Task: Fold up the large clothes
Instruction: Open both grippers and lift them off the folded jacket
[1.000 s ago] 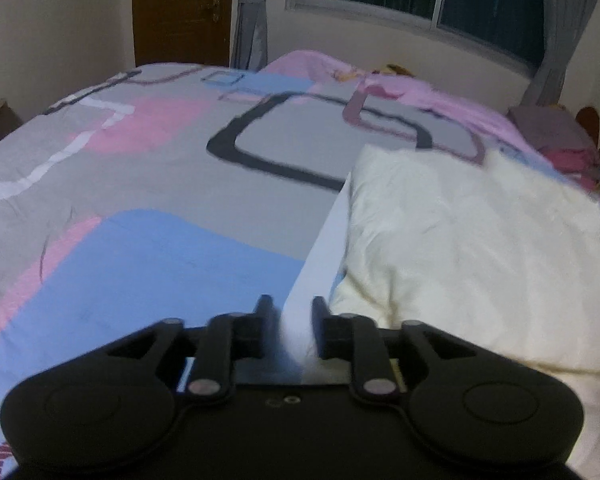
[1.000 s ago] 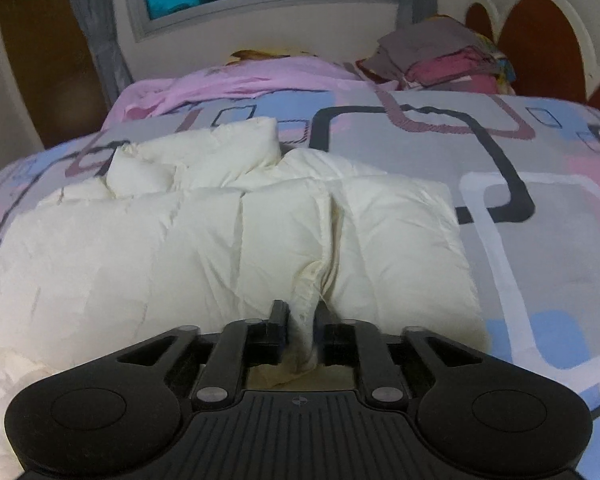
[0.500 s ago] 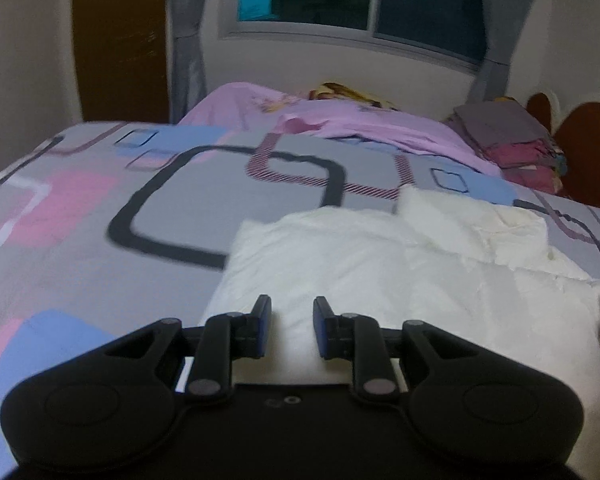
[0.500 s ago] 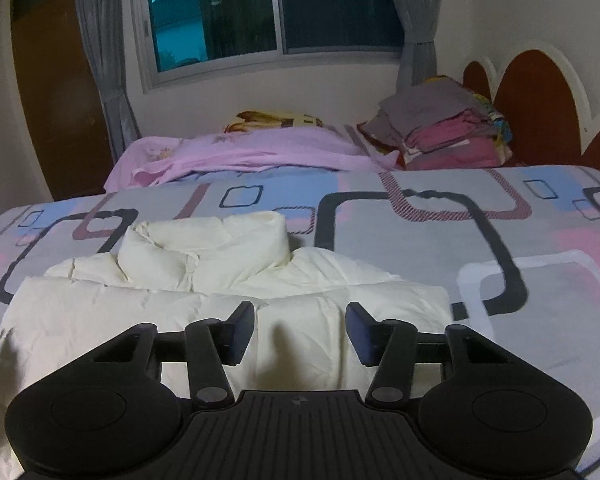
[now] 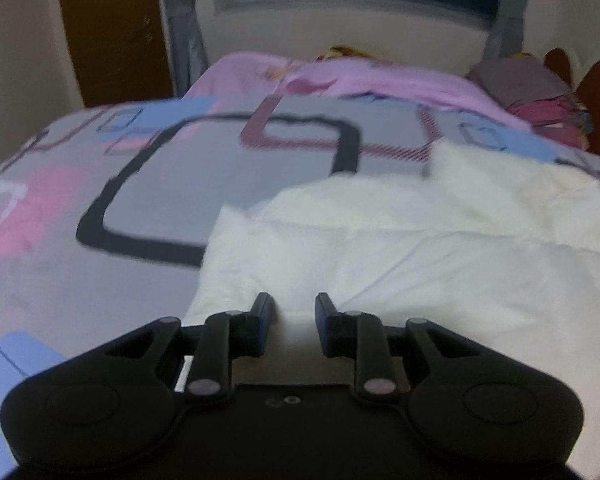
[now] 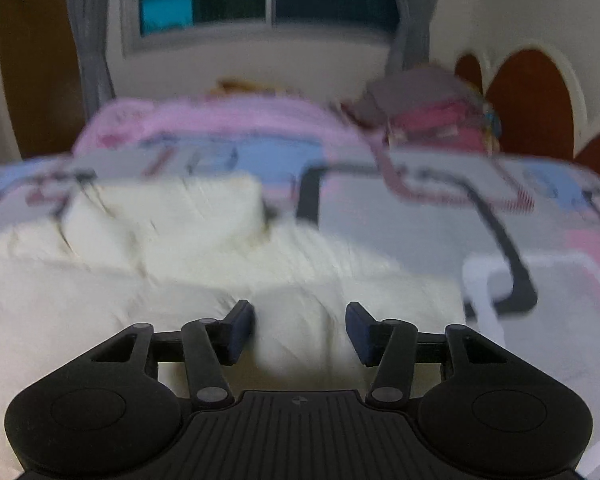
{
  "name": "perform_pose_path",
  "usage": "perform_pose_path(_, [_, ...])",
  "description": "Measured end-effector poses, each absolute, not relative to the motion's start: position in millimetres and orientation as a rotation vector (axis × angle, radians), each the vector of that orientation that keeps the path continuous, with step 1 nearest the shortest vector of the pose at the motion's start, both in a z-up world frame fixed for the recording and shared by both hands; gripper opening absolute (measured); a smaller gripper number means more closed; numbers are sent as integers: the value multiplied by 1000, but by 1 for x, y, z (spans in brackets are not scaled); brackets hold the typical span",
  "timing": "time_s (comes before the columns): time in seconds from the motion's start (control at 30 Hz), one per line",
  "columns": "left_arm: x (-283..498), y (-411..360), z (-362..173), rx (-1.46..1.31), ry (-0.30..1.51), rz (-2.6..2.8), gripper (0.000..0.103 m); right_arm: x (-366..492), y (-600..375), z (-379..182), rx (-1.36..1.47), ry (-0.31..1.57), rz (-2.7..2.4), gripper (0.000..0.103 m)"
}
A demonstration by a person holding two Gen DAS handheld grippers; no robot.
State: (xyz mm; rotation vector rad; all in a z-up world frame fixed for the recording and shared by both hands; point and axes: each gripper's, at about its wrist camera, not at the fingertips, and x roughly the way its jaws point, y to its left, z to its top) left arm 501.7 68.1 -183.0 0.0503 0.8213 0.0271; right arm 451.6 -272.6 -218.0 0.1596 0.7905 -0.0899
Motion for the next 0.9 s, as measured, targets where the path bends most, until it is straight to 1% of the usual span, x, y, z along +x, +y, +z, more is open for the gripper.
perform_pose_path(0.07, [501, 75, -187, 35, 825, 38, 26, 452, -270, -225, 145, 793, -97, 53])
perform_pose_path(0.17, [501, 74, -185, 65, 829, 36, 26, 454, -266, -219, 139, 794, -105, 53])
perform_pose_path(0.23, [500, 72, -179, 76, 817, 38, 23, 451, -267, -209, 153, 753, -100, 53])
perform_pose_path(0.33, [496, 69, -171, 68, 779, 27, 23, 449, -265, -205, 131, 721, -108, 53])
perform_pose_path(0.4, [500, 67, -177, 83, 796, 30, 26, 454, -267, -217, 126, 770, -119, 53])
perform_pose_path(0.47, [506, 68, -185, 82, 822, 32, 26, 457, -273, -227, 173, 784, -111, 55])
perform_pose_path(0.53, [508, 65, -187, 113, 820, 32, 25, 459, -272, -227, 163, 795, -113, 55])
perform_pose_path(0.6, [508, 66, -185, 116, 825, 32, 25, 458, -272, -222, 160, 796, -112, 55])
perform_pose_path(0.77, [489, 68, -168, 99, 803, 26, 24, 429, -271, -194, 160, 726, -88, 55])
perform_pose_path(0.9, [463, 67, -156, 103, 775, -11, 28, 401, -265, -183, 135, 704, -71, 55])
